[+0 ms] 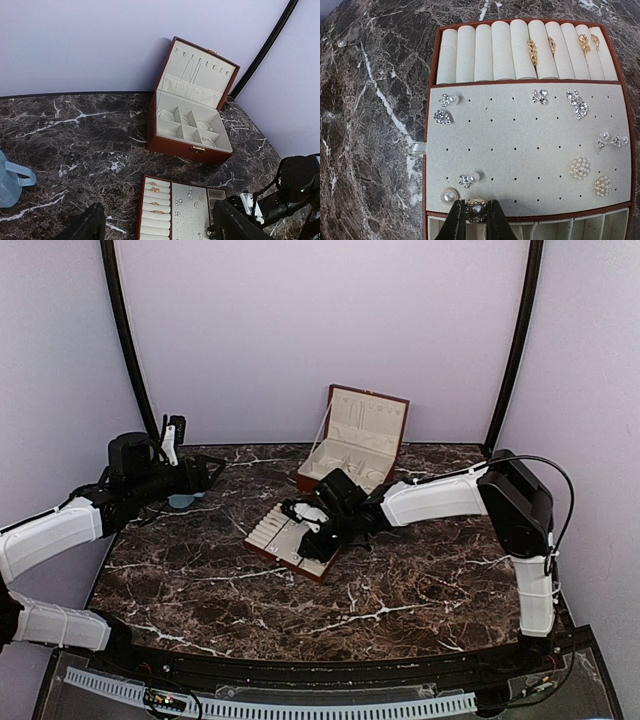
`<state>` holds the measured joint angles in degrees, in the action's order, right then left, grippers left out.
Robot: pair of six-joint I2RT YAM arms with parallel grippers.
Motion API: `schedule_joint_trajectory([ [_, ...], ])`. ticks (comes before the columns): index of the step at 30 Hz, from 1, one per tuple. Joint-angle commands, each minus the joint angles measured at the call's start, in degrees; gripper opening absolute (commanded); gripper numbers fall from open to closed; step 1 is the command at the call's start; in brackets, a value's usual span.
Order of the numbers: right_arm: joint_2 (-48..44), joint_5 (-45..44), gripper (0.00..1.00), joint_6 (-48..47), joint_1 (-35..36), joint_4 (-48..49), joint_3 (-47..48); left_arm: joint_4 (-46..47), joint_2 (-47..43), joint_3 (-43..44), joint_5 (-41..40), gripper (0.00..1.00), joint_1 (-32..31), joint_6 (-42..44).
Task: Organize the mixed jewelry
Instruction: Place the earring in the earring holder.
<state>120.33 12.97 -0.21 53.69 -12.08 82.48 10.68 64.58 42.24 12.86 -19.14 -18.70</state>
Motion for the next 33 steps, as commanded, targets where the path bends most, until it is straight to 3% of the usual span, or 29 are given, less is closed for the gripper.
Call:
schedule_joint_trajectory([
  [1, 1.8, -1.4, 0.11, -2.0, 1.1, -1.9, 1.4, 1.7, -1.3, -0.4, 0.6, 0.77, 0.2, -0.3],
  [33, 3.2, -5.2, 0.13, -9.7, 3.6, -7.8, 2.2, 2.1, -1.3, -0.6, 0.8, 0.77, 0.3, -0.5],
])
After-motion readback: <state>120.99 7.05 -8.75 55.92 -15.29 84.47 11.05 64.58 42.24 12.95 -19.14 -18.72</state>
